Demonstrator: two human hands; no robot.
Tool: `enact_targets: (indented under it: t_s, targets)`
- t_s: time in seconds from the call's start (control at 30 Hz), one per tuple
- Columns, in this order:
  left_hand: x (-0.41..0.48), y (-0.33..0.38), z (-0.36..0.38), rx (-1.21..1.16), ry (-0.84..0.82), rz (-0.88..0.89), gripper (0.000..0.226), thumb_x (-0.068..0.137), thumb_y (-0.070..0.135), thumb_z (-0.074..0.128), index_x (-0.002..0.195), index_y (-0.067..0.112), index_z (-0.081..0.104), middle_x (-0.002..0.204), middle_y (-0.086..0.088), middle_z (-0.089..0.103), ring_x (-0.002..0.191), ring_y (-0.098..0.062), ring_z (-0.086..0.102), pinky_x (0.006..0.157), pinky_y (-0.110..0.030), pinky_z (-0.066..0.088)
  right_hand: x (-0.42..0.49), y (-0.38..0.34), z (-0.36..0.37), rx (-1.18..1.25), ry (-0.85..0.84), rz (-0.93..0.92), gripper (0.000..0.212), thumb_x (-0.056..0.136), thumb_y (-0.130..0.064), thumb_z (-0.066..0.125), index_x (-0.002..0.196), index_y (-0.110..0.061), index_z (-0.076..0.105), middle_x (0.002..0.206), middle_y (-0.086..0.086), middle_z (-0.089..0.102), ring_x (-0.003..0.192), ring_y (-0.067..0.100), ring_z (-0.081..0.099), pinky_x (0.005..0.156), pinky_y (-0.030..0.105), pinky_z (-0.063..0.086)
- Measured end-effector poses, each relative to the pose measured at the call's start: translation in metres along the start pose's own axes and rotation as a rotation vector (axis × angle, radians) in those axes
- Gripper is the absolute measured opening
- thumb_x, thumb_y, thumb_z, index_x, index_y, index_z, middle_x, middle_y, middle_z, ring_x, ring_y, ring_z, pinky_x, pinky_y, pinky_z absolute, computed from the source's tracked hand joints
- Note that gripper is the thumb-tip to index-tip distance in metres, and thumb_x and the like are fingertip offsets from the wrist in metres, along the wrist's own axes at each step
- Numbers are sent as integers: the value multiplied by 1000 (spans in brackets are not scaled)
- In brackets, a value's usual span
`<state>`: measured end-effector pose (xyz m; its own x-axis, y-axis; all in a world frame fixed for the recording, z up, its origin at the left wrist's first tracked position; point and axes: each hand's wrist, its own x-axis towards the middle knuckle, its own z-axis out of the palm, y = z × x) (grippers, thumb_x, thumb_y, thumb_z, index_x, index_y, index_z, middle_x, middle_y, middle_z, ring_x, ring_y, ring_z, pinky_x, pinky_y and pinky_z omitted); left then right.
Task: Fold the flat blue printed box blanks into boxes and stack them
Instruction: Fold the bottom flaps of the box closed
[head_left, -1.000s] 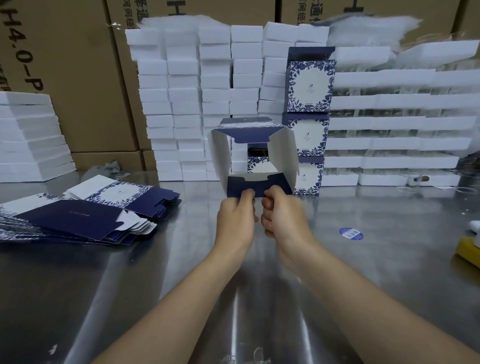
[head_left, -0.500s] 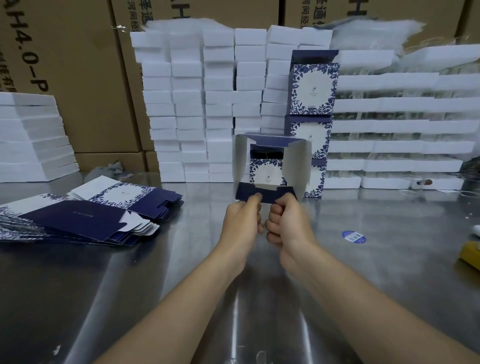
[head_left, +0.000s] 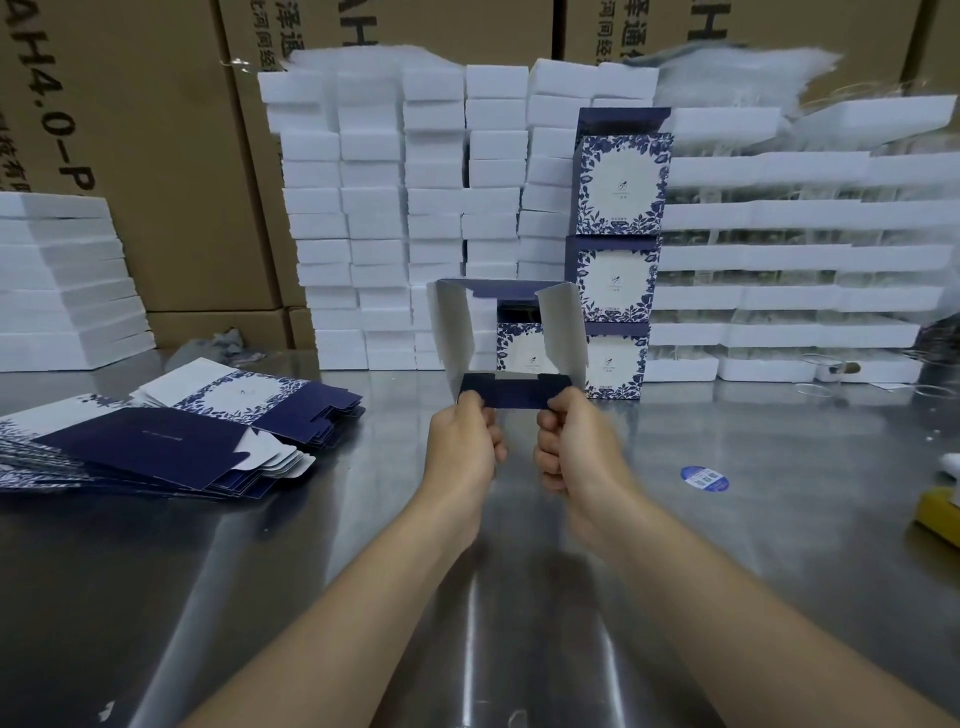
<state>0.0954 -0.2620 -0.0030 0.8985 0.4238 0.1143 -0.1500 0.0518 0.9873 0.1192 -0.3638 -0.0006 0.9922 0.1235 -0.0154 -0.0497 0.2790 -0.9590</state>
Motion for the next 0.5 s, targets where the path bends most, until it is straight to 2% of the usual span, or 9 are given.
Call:
enact_targets:
  t_s: [0.07,0.17,0.3,0.37,0.5]
  targets:
    - [0,-2,0,-3,-3,-13,37,104,22,41,67,22,40,51,9,35,49,-12,36,40,-19,30,1,1,1,-17,37,-21,34,99,-20,40,65,-24,36,49,-7,26,40,11,21,39,24,16]
    - [0,-2,0,-2,28,-11,38,104,26,42,67,20,40,50,8,36,48,-13,38,44,-23,31,2,1,1,-48,79,-36,36,98,-18,39,63,-24,33,48,-7,25,42,13,21,46,28,15]
    - [2,-2,-1,27,63,31,37,105,19,37,67,18,37,51,7,33,54,-16,34,42,-22,29,3,0,-1,-34,72,-27,34,96,-18,41,65,-25,31,50,-8,24,42,12,19,39,24,15]
    - [3,-3,-1,64,65,45,34,102,15,36,69,18,35,53,5,31,57,-19,31,46,-26,26,4,-1,-3,-42,77,-29,35,97,-21,44,64,-25,34,49,-9,25,40,11,20,38,22,16]
    - [3,-4,-1,86,75,70,26,102,18,36,76,15,40,57,4,32,59,-20,31,51,-31,24,9,2,-6,-74,148,-73,33,98,-19,45,67,-23,36,50,-6,27,43,13,22,42,26,18]
